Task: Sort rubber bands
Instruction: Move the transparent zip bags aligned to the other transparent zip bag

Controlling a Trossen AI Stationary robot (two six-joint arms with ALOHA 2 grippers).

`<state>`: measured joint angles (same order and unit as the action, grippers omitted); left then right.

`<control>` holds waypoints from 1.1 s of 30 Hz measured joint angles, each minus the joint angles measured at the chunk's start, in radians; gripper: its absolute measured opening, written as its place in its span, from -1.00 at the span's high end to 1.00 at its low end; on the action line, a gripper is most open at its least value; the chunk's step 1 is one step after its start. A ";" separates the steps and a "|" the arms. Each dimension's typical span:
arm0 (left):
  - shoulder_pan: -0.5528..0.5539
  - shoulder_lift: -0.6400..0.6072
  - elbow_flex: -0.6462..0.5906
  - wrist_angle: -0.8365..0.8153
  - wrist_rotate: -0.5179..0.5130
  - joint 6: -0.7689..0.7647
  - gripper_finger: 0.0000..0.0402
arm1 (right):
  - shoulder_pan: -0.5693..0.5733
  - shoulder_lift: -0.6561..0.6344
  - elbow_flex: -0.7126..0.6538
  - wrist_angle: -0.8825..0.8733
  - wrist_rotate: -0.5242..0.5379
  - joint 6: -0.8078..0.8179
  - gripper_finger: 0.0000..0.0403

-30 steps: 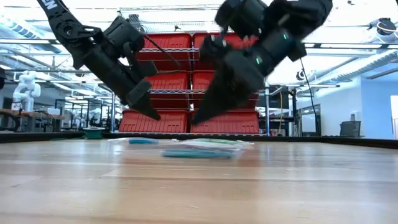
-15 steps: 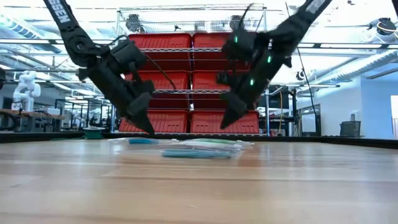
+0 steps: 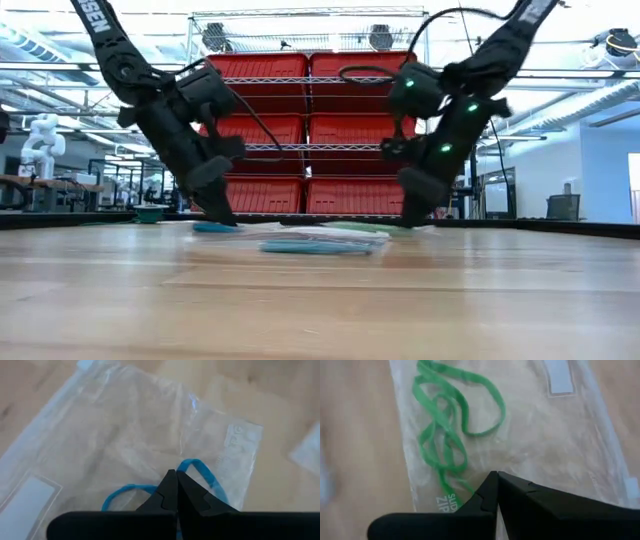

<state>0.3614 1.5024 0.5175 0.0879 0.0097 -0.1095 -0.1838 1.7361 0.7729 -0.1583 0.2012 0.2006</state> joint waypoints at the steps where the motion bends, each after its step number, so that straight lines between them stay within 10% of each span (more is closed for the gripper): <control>1: -0.009 -0.015 0.000 -0.038 -0.001 -0.010 1.00 | 0.019 -0.022 -0.015 -0.028 -0.001 0.011 1.00; 16: -0.194 -0.247 -0.248 0.011 -0.015 -0.280 1.00 | 0.349 -0.400 -0.268 -0.318 -0.057 0.282 1.00; 33: -0.474 -0.313 -0.232 -0.009 -0.018 -0.330 1.00 | 0.662 -0.439 -0.232 -0.376 -0.044 0.590 1.00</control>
<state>-0.1121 1.1895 0.2855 0.0786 -0.0086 -0.4390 0.4777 1.2971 0.5409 -0.5347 0.1574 0.7911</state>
